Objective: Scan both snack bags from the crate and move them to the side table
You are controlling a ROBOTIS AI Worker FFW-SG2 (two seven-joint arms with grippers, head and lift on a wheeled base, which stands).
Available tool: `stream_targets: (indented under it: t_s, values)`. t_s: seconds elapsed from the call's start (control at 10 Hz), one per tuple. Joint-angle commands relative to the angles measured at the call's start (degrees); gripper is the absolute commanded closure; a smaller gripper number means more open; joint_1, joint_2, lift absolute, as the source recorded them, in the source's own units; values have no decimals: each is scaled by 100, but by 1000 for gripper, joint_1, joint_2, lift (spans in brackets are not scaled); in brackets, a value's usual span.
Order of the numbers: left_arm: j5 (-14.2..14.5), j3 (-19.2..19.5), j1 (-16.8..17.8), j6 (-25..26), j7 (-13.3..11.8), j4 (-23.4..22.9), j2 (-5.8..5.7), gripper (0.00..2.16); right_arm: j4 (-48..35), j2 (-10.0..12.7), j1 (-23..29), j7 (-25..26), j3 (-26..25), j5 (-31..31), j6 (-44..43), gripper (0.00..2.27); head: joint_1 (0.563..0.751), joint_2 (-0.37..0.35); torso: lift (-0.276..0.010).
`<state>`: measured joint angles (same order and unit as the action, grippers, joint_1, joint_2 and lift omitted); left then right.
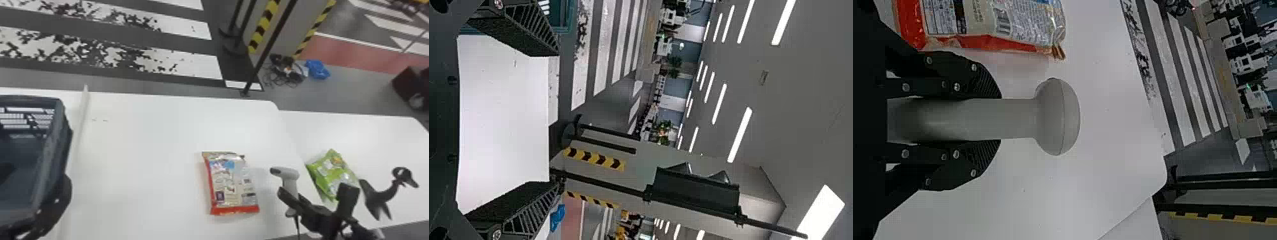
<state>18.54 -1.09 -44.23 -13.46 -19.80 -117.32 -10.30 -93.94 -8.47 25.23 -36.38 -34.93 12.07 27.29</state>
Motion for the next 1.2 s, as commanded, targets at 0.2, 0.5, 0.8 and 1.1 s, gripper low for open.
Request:
stream_targets:
  t_s: [0.2, 0.5, 0.8, 1.1]
  values:
    - [18, -31, 2, -64, -24, -28, -16, 66, -1092, 443, 694, 9, -49, 252, 326, 2013, 695, -350, -29]
    - [53, -22, -68, -205, -24, -124, -33, 66, -1426, 531, 905, 9, 162, 244, 449, 2013, 695, -350, -29]
    - [114, -14, -191, -170, 135, -406, -24, 66, -1522, 575, 966, 88, 435, 138, 449, 2013, 695, -350, -29]
    - [114, -137, -271, -29, 680, -555, -16, 66, -1514, 575, 966, 202, 690, -134, 379, 2013, 695, -350, -29]
